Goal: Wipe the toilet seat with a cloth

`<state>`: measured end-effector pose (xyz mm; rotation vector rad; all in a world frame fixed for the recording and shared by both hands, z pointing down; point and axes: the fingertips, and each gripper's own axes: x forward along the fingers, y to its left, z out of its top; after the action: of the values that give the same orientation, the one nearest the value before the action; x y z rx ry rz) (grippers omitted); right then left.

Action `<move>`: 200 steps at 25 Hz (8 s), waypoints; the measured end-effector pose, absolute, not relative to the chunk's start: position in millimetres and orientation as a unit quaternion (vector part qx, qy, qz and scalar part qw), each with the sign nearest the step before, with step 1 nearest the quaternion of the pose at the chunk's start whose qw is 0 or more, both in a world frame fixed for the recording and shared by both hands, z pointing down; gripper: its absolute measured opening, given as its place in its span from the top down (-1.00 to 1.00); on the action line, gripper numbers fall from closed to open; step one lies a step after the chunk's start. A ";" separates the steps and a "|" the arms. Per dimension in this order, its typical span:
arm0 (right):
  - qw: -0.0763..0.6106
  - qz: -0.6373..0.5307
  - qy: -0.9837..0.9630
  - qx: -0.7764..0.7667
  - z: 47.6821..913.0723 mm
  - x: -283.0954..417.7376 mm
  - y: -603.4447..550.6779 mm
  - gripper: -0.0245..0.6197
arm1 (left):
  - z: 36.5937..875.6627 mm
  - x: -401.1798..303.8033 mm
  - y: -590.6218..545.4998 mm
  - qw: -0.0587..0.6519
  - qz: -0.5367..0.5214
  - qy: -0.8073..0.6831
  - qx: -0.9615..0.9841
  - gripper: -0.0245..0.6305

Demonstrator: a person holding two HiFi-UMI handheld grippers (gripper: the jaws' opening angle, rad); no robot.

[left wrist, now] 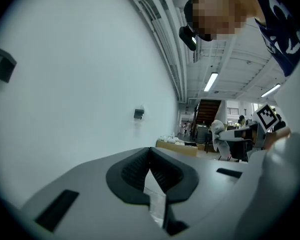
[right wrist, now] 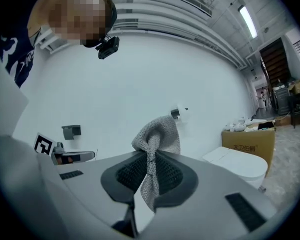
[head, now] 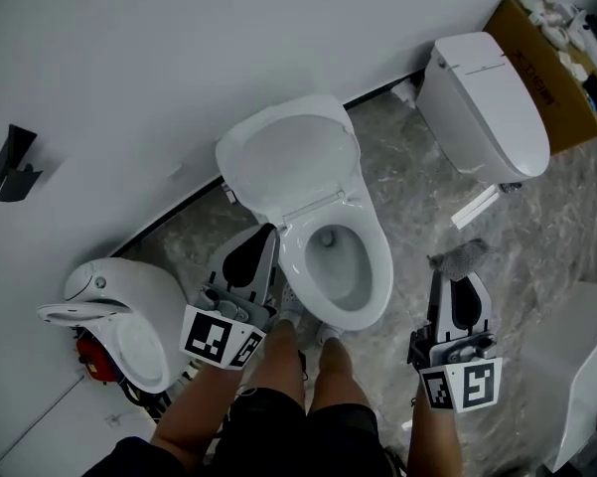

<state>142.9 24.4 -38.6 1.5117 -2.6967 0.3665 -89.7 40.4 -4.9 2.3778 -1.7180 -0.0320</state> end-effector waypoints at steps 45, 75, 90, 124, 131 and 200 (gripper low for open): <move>0.252 0.225 -0.796 0.503 510.1 61.3 -63.8 0.74 | 368.3 -117.2 -24.0 0.217 0.064 -0.565 0.794 0.89; 0.277 0.183 -0.899 0.286 526.7 -95.2 -20.3 0.75 | 376.7 -167.2 -15.9 0.211 0.065 -0.594 0.773 0.89; 0.288 0.168 -0.864 0.376 534.0 -0.8 -66.1 0.75 | 378.2 -171.5 -14.5 0.207 0.071 -0.593 0.775 0.89; 0.422 0.167 -0.802 0.388 572.7 24.4 -24.7 0.76 | 366.2 -157.8 -0.3 0.196 0.068 -0.589 0.781 0.89; 0.361 0.191 -0.871 0.272 566.3 -63.5 1.9 0.75 | 364.0 -173.5 7.4 0.188 0.068 -0.599 0.775 0.89; 0.420 0.476 -0.714 0.297 568.1 64.1 239.5 0.76 | 322.4 -152.7 29.4 0.172 0.076 -0.560 0.807 0.89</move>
<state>64.1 239.5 568.1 0.7445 -1.7889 1.1921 -152.7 29.4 322.4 2.2905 -1.5903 0.2158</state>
